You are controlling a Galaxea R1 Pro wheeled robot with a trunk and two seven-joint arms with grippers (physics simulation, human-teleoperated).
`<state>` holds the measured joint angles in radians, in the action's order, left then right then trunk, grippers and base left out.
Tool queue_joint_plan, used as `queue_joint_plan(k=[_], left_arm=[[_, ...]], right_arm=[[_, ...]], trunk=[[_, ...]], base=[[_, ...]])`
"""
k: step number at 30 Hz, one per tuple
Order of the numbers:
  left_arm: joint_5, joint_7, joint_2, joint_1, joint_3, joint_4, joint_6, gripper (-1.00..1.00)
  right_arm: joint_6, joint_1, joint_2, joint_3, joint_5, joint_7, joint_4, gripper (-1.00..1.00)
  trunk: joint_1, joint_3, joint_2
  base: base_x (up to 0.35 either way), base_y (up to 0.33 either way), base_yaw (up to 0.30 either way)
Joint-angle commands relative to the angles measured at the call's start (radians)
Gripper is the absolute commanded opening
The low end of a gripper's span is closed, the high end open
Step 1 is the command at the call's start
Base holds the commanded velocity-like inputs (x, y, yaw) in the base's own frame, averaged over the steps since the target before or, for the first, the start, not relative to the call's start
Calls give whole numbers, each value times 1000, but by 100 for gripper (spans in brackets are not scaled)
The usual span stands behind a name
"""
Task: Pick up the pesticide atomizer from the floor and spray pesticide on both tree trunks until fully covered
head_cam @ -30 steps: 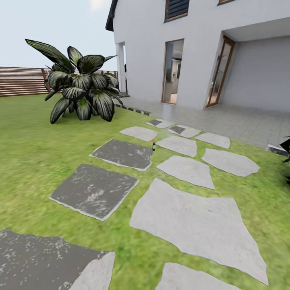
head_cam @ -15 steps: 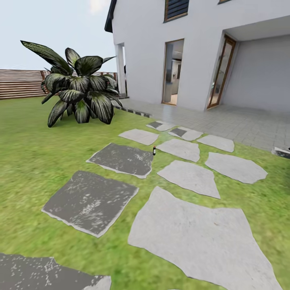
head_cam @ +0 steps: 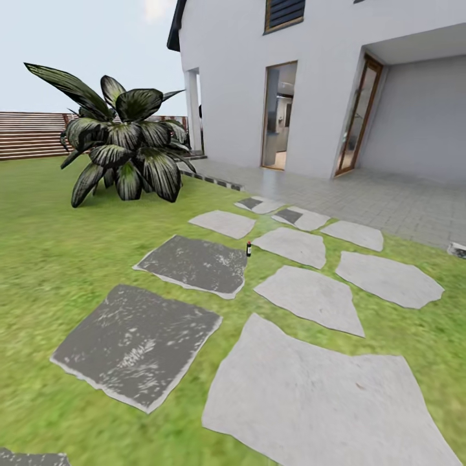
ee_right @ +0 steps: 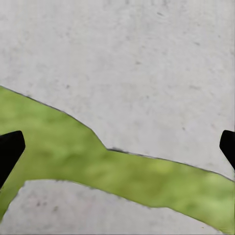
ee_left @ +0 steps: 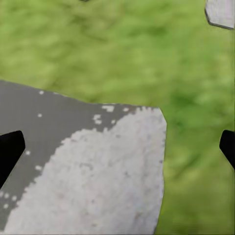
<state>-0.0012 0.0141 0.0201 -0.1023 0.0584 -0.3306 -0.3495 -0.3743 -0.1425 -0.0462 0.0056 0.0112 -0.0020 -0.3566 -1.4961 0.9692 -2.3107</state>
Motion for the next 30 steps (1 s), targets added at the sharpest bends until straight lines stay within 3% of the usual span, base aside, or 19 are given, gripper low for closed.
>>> queue_joint_plan(k=[1,30], left_arm=[[0,1,0,-1,1,1,-3,100],[0,1,0,-1,1,1,-3,100]], right_arm=[[-3,0,0,1,2,0,1,100],[-3,-1,0,1,1,0,1,100]], trunk=[[0,1,0],[0,1,0]], base=[[339,0,0],[339,0,0]])
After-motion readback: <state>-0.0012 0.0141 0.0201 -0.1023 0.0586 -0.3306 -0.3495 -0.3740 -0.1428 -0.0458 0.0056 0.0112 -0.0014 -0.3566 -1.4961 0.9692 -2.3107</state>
